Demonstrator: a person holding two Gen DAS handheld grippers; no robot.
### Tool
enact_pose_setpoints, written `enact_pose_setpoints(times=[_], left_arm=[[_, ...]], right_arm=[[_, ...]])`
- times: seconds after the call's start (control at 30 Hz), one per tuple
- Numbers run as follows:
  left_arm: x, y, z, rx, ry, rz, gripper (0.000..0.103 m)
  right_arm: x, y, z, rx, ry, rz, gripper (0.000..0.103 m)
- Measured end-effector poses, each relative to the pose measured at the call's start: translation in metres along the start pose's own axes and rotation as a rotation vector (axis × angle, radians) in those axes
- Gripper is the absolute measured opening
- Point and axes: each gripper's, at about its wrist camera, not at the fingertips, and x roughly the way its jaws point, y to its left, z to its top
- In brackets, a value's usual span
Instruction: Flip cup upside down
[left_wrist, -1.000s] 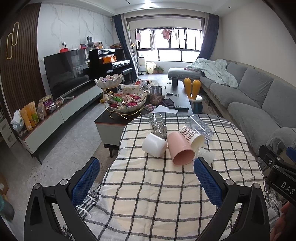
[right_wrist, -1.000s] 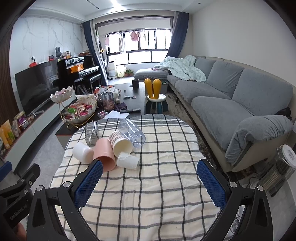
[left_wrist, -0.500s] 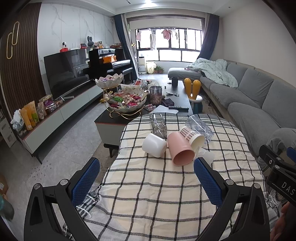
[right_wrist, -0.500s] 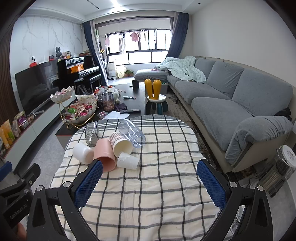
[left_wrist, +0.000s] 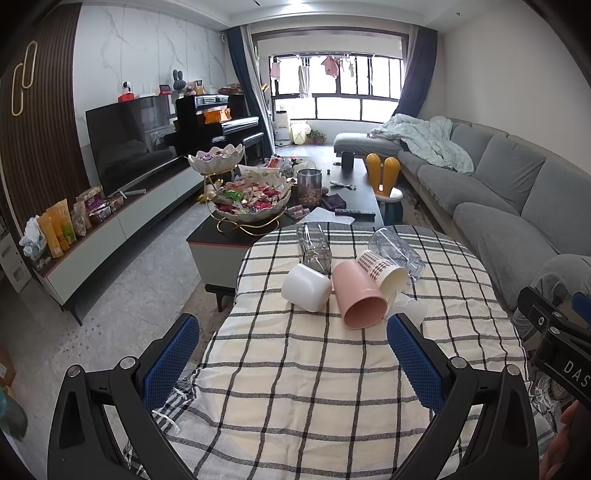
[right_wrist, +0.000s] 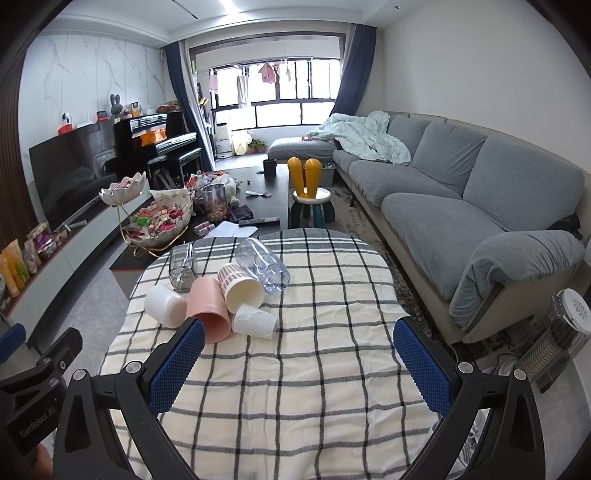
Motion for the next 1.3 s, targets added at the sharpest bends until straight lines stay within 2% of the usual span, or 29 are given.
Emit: enact_pose_setpoints(times=[0.77, 1.03, 1.3], left_arm=[[0.005, 0.001, -0.003, -0.005, 0.012, 0.001, 0.103], [0.013, 0.002, 0.005, -0.021, 0.028, 0.064, 0.103], [0.031, 0.003, 0.022, -0.063, 0.049, 0.1, 0.103]], right_arm=[[0.0, 0.0, 0.0, -0.001, 0.003, 0.002, 0.103], [0.014, 0.007, 0.006, -0.033, 0.024, 0.021, 0.102], [0.05, 0.028, 0.034, -0.124, 0.066, 0.068, 0.102]])
